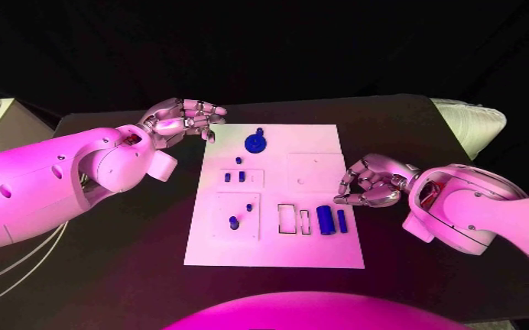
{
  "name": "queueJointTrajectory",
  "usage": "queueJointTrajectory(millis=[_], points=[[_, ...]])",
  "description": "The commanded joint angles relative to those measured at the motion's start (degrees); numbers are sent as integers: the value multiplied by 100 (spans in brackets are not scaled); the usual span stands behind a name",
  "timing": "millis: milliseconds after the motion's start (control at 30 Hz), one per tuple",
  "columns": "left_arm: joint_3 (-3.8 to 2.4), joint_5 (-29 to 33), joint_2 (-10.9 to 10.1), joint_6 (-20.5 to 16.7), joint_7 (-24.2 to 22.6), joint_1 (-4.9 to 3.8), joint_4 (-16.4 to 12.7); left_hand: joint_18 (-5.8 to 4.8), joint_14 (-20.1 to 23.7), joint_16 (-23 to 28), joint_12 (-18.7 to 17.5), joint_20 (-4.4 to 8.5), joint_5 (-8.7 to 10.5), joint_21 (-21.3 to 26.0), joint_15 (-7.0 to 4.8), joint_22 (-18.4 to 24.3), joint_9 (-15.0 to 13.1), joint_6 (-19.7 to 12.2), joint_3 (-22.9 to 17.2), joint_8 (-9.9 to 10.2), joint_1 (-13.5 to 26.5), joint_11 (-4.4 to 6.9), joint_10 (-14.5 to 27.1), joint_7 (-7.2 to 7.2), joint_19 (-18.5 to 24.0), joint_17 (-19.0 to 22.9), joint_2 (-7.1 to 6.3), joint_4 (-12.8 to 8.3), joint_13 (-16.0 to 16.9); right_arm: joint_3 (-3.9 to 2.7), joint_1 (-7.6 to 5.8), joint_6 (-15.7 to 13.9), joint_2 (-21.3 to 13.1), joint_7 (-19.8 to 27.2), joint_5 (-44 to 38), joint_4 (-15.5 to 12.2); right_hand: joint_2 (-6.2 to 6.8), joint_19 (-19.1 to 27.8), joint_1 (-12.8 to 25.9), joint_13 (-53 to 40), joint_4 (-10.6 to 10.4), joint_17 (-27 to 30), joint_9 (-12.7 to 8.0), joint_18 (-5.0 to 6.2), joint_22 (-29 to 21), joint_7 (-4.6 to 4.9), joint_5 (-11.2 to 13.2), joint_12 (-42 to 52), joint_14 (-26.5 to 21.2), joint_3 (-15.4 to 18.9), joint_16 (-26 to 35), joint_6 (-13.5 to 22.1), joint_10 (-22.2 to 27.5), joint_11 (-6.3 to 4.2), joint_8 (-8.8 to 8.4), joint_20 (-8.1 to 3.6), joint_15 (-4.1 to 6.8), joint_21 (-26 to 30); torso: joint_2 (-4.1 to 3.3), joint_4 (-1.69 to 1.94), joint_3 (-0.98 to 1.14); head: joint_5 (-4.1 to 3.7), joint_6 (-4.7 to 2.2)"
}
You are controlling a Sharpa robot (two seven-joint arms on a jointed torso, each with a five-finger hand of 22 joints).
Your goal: Assemble the parts on the task board
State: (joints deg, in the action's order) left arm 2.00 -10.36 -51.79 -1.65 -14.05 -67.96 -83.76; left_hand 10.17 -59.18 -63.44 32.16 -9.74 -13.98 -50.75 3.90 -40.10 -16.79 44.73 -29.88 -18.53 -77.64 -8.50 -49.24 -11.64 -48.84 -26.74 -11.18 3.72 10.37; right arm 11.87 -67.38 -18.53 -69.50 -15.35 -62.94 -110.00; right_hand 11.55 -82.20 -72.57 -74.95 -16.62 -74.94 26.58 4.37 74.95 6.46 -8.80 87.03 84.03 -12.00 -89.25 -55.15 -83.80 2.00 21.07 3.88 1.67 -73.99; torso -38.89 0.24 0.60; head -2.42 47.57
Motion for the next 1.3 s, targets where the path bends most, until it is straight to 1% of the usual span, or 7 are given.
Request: queueJointTrajectory(millis=[33, 367, 767, 933, 967, 1033, 1300], points=[[-3, -40, 21, 78, -109, 8, -8, 32, 15, -36, 32, -2, 17, 28, 34, 5, -2, -38, 39, -33, -46, -5, 25, -98, -18, -6, 19, 8, 7, 11, 39, 30, -44, -359, -498, -69, -17, -53, 84, -1016, -3, -1401, -1, -64, 194, -37, -46, 25, 574, 164, -44, -7, -262, -25, 30, 8, 43, -48, 6, -3, -2, -61, 9], [-3, -35, 26, 82, -97, 25, -22, 31, 18, -36, 39, -4, 18, 31, 35, 6, -3, -41, 44, -40, -38, -6, 27, -98, -16, -6, 19, 15, 8, 42, 373, -171, 73, -436, -1099, -91, -169, -54, 185, -1047, -13, -1428, -21, -65, 233, -47, -107, 18, 580, 720, -52, -2, -271, -31, 64, 8, 46, -55, -5, 6, 10, -85, 38], [-3, -31, 23, 93, -76, 42, -12, 31, 18, -36, 39, -4, 18, 31, 35, 6, -3, -41, 44, -40, -38, -6, 27, -98, -16, -6, 19, 15, 8, 48, 478, -534, 314, -388, -1418, -98, -220, -75, 168, -1076, -14, -1474, -26, -75, 279, -54, -162, 27, 590, 888, -66, -16, -289, -37, 86, 5, 50, -97, -16, 0, 12, -61, 52], [-3, -29, 18, 92, -66, 44, -9, 31, 18, -36, 39, -4, 18, 31, 35, 6, -3, -41, 44, -40, -38, -6, 27, -98, -16, -6, 19, 15, 8, 48, 494, -275, 401, -523, -1488, -66, -256, -62, 253, -1069, -24, -1469, -34, -68, 268, -58, -188, 12, 589, 1111, -64, -18, -279, -40, 106, 3, 53, -65, -19, 4, 5, -71, 65], [-3, -28, 16, 88, -60, 44, -14, 31, 18, -36, 39, -4, 18, 31, 35, 6, -3, -41, 44, -40, -38, -6, 27, -98, -16, -6, 19, 15, 8, 48, 503, -190, 425, -588, -1537, -51, -347, -55, 372, -1066, -17, -1456, -36, -66, 268, -65, -452, 1, 586, 1299, -60, -19, -272, -43, 126, 0, 56, -51, -21, 5, 5, -66, 67], [-3, -24, 12, 86, -48, 44, -22, 32, 22, -39, 51, -5, 17, 36, 36, 9, -3, -49, 47, -53, -32, -7, 37, -99, -14, -7, 24, 23, 9, 48, 523, -109, 452, -670, -1600, -36, -464, -62, 561, -1080, -28, -1465, -37, -69, 289, -72, -670, 1, 588, 1489, -63, -33, -281, -53, 156, -3, 62, -61, -19, 5, 6, -63, 86], [-3, -15, 4, 101, -12, 45, -35, 32, 22, -39, 51, -5, 17, 36, 36, 9, -3, -49, 47, -53, -32, -7, 37, -99, -14, -7, 24, 23, 9, 47, 585, 207, 615, -1052, -1901, 23, -459, -68, 696, -1082, -31, -1483, -33, -71, 309, -91, -648, -11, 592, 1729, -68, -68, -280, -67, 208, -12, 73, -63, -11, 5, 5, -52, 94]])
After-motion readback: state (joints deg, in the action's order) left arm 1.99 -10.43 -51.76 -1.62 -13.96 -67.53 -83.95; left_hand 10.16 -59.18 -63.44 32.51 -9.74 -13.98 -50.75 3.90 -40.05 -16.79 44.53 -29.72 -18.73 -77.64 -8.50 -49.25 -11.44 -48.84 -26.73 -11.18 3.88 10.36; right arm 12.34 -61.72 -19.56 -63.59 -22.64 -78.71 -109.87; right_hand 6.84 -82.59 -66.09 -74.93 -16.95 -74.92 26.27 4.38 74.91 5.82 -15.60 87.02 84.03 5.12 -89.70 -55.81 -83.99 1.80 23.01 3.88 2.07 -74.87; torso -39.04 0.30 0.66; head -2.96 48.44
